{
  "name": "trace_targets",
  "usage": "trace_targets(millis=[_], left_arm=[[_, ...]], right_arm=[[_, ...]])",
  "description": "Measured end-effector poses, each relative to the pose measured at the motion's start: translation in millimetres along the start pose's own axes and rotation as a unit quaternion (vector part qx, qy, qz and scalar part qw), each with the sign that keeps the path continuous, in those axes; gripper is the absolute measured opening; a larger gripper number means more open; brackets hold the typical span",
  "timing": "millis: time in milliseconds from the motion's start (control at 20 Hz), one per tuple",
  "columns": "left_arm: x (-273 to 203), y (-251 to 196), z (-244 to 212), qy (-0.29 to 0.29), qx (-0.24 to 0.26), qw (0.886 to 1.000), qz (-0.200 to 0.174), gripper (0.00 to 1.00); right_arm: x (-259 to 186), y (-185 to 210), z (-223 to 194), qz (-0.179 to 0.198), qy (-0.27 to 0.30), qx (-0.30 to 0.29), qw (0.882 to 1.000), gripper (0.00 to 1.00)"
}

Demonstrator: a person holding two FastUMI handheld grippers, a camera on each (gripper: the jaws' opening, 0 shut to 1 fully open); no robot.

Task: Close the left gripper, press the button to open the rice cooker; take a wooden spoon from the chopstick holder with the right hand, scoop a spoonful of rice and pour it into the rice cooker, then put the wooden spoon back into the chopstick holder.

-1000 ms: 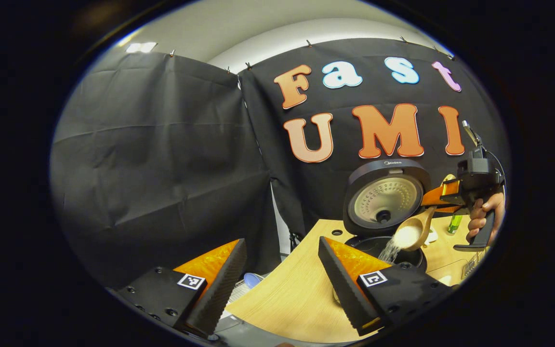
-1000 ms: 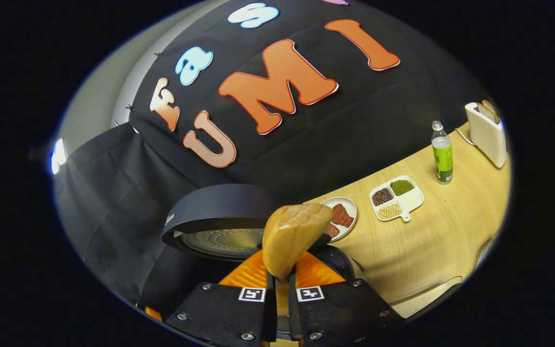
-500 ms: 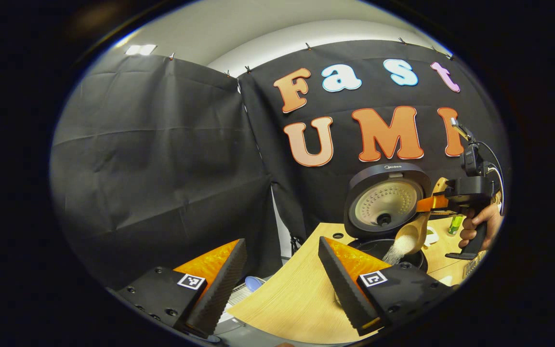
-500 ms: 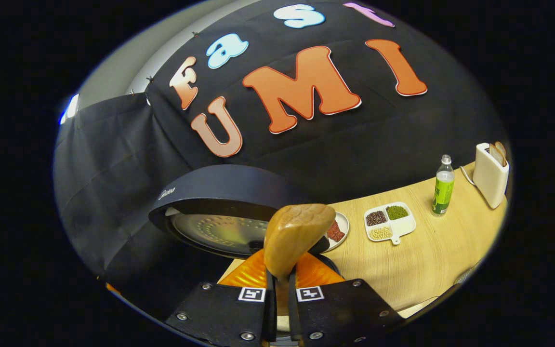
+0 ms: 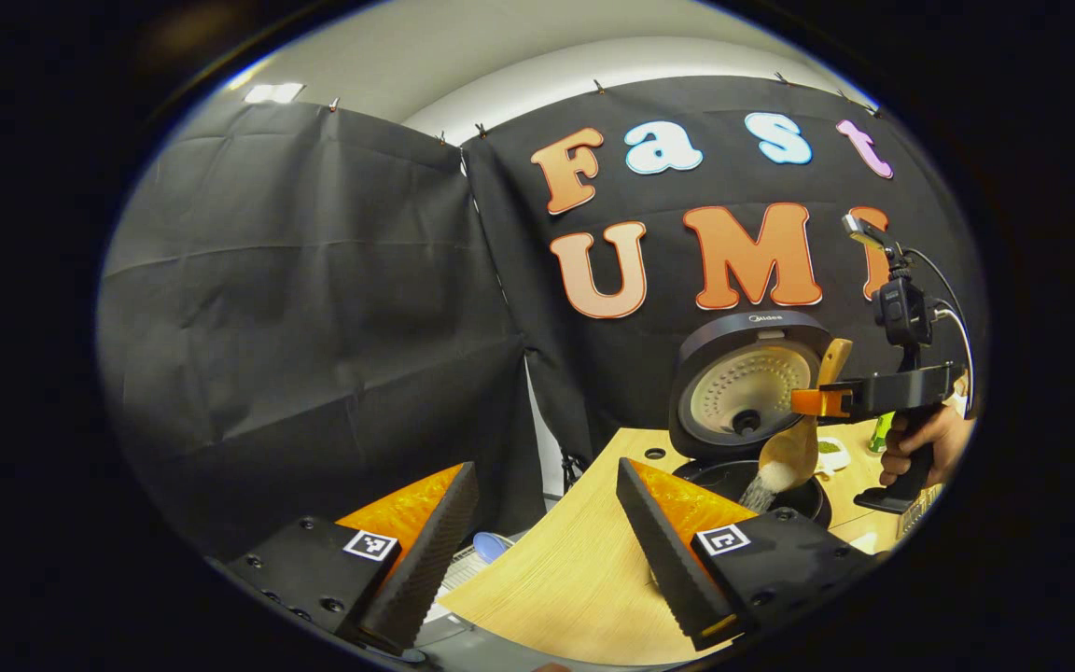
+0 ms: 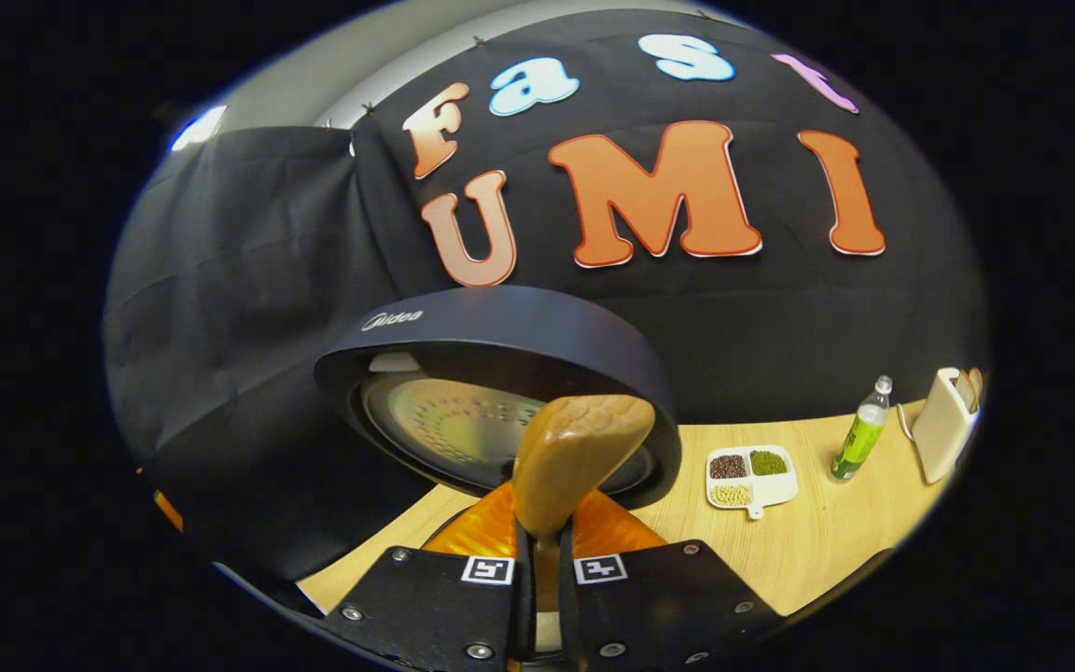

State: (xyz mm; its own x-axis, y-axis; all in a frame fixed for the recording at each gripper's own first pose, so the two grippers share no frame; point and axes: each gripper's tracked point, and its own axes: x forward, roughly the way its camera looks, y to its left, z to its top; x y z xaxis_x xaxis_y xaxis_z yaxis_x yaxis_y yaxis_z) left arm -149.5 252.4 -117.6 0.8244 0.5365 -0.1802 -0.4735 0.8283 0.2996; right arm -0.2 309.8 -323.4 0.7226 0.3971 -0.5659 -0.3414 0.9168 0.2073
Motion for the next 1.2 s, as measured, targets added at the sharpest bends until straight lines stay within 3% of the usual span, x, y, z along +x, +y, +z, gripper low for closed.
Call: trace_targets(millis=[300,700,850,900,950,1200], left_arm=[[3,0,-1,0.003,0.0,1.0,-0.002,0.94],[7,0,-4,0.005,0.0,1.0,-0.003,0.94],[8,-3,-3,0.006,-0.002,1.0,-0.003,0.94],[8,-4,-2,0.006,-0.002,1.0,-0.003,1.0],[7,-6,-2,0.005,-0.002,1.0,-0.004,0.94],[6,-33,4,0.003,0.004,1.0,-0.024,0.94]], right_arm=[[-4,30,4,0.035,-0.02,-0.113,0.993,0.1],[-19,54,13,0.076,-0.055,-0.188,0.978,0.09],[-23,51,17,0.082,-0.057,-0.166,0.981,0.09],[-25,47,21,0.08,-0.058,-0.155,0.983,0.09],[-30,39,25,0.077,-0.057,-0.144,0.985,0.09],[-52,-4,33,0.062,-0.041,-0.054,0.996,0.09]])
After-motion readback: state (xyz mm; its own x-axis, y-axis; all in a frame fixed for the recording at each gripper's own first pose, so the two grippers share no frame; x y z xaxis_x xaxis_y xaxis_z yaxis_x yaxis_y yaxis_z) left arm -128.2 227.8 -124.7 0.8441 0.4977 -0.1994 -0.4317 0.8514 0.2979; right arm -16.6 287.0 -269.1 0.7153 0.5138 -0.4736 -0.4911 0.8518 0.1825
